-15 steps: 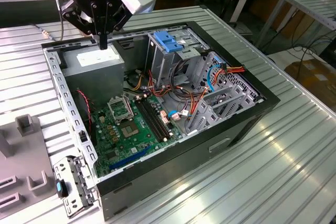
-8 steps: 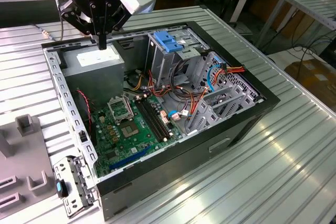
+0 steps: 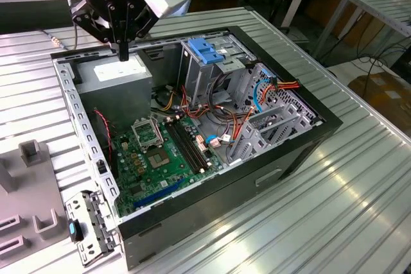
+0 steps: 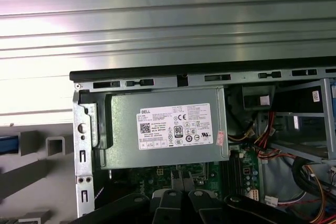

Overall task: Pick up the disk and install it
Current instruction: 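Reach for the disk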

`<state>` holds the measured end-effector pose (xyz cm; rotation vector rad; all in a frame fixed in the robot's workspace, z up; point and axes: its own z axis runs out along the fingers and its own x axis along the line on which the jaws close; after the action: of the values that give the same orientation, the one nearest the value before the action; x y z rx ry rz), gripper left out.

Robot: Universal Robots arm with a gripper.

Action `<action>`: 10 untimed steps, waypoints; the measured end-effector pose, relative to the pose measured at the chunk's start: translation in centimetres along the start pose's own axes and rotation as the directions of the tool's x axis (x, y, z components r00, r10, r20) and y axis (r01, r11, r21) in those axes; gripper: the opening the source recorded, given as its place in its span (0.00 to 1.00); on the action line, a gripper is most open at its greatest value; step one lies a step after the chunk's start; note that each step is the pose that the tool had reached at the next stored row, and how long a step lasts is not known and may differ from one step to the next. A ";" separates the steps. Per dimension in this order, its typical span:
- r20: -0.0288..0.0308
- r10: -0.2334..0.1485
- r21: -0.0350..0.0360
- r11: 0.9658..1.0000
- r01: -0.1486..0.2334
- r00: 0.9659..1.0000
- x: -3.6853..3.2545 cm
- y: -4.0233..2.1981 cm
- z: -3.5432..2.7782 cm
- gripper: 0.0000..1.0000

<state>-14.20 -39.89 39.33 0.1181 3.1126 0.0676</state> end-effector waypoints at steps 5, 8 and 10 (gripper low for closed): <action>0.000 0.000 0.000 1.000 0.000 1.000 0.18 -0.02 0.00 0.11; 0.000 0.000 0.000 1.000 0.000 1.000 0.41 -0.03 0.00 0.11; 0.000 0.000 0.000 1.000 0.000 1.000 0.56 -0.04 -0.01 0.11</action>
<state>-14.76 -39.89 39.33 0.1180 3.1126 0.0679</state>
